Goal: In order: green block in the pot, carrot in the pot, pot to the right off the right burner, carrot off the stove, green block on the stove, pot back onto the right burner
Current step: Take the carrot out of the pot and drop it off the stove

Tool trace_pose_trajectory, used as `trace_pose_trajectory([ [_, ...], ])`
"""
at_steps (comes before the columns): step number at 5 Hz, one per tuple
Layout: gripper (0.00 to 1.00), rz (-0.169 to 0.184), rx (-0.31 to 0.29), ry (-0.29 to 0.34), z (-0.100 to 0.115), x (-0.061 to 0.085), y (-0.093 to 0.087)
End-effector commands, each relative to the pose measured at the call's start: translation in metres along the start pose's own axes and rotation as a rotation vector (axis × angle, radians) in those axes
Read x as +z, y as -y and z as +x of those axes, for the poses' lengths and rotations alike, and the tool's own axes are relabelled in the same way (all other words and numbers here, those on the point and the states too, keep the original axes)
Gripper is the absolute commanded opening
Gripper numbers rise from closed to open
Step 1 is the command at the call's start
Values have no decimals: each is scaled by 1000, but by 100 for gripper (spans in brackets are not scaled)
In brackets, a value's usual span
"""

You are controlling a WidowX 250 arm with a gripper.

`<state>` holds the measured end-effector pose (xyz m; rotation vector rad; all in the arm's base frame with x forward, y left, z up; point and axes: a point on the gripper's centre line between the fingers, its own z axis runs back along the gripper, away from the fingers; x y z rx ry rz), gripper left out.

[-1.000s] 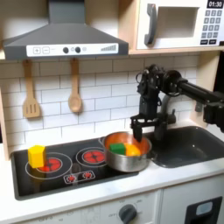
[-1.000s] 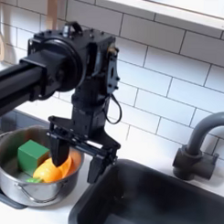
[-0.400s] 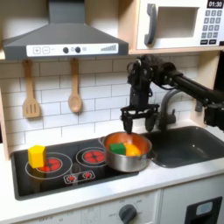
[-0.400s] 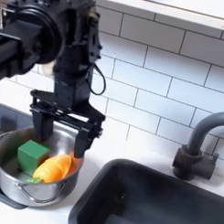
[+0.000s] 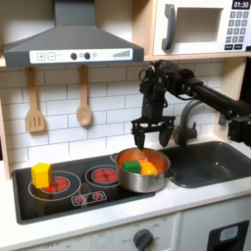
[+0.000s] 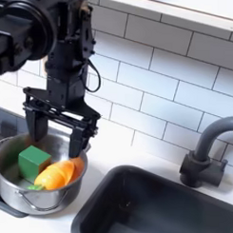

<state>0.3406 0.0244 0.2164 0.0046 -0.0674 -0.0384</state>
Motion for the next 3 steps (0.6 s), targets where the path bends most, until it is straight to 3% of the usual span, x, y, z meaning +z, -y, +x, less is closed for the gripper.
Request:
trace_pose_trajectory([
  [1,100,7,-9,-10,-3,-8,-7],
  [3,100,16,-28,-58,-12,-28,-5],
])
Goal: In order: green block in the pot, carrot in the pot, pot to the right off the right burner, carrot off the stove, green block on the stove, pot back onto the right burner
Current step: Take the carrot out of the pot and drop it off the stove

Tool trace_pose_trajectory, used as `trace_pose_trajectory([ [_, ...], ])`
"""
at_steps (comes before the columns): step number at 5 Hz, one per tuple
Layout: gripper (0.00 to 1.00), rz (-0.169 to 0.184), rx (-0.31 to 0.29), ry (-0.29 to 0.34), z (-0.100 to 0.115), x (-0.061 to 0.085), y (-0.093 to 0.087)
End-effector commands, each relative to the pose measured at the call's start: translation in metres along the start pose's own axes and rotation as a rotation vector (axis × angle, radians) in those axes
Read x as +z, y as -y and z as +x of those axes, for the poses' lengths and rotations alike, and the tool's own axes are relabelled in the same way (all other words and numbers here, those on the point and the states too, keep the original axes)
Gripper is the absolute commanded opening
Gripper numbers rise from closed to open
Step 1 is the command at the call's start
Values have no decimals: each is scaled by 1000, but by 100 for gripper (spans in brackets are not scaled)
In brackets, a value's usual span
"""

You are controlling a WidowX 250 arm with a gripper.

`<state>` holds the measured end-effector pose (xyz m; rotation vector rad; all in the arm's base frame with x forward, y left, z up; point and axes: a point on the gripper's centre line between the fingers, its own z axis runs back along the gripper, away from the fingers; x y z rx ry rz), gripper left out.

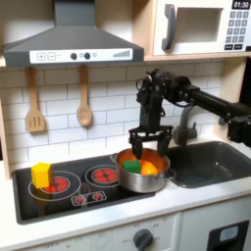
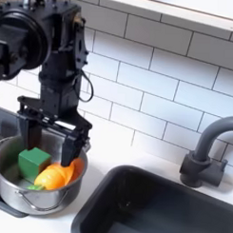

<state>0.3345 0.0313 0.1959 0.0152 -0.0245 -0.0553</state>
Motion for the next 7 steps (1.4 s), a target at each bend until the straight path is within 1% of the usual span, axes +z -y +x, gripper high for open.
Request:
trace_pose_trajectory([
  [1,100,9,-9,-43,-8,-18,0],
  [2,100,11,-12,-65,-13,-25,1],
  [5,100,17,-5,-109,-20,-41,2],
  [6,100,27,-3,-116,-22,-44,0],
  [7,96,28,-10,-117,-24,-43,2],
])
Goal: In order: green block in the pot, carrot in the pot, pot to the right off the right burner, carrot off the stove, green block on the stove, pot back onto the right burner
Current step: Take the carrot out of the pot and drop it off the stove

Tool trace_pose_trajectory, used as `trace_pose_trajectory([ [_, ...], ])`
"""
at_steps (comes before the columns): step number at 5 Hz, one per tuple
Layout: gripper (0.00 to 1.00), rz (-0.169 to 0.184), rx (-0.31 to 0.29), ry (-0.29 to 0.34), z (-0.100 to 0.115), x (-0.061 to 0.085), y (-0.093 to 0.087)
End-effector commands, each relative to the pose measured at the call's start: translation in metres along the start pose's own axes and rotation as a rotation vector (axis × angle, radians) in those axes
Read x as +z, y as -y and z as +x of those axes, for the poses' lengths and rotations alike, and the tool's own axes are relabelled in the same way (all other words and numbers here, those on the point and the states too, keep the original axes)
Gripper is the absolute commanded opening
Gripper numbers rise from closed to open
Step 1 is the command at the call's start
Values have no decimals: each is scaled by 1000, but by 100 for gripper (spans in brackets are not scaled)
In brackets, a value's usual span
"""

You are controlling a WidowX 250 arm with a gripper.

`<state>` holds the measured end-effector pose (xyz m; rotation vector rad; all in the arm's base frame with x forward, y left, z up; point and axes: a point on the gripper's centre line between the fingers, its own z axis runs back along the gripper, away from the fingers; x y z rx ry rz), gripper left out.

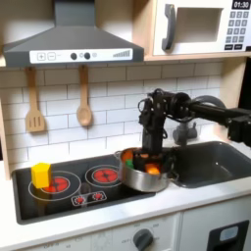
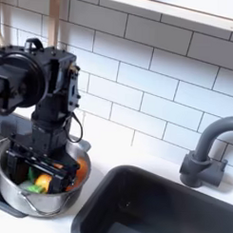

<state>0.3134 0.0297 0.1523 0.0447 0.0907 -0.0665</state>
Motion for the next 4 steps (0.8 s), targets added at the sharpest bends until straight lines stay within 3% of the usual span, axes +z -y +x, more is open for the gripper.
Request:
trace_pose_trajectory([
  [1,0,-4,24,9,-1,4,-2],
  [3,0,-3,26,29,3,19,0],
  [4,0,-5,31,63,9,33,-2],
])
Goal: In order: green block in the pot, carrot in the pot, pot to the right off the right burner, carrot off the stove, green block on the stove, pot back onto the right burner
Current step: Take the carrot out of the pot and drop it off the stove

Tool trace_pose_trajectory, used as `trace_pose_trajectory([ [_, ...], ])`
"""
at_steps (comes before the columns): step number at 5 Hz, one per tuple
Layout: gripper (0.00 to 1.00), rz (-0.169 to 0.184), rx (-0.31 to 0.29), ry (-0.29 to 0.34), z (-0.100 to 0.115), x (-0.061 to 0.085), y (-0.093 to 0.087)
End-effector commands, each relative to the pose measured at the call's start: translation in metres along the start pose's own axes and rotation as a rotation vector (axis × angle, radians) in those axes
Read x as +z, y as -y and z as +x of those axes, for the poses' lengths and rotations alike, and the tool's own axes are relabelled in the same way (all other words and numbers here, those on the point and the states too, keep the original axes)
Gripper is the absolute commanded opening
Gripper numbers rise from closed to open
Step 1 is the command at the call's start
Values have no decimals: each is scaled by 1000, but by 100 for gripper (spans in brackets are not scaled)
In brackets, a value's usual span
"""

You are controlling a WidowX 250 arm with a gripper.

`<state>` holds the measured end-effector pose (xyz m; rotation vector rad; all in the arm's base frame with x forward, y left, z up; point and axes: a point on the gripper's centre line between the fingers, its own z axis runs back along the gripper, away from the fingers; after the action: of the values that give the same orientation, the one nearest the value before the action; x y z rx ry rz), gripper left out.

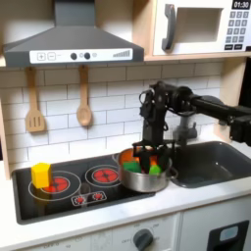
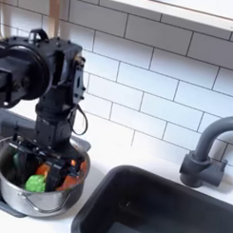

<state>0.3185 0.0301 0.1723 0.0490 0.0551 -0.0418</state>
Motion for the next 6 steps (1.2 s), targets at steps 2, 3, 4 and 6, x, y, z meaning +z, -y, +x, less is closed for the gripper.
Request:
trace_pose_trajectory([
  [2,0,-22,22,101,20,42,-3],
  [3,0,-24,48,123,24,52,-9],
  [4,0,-27,55,133,26,57,-12],
  [6,0,-35,75,158,27,70,-17],
])
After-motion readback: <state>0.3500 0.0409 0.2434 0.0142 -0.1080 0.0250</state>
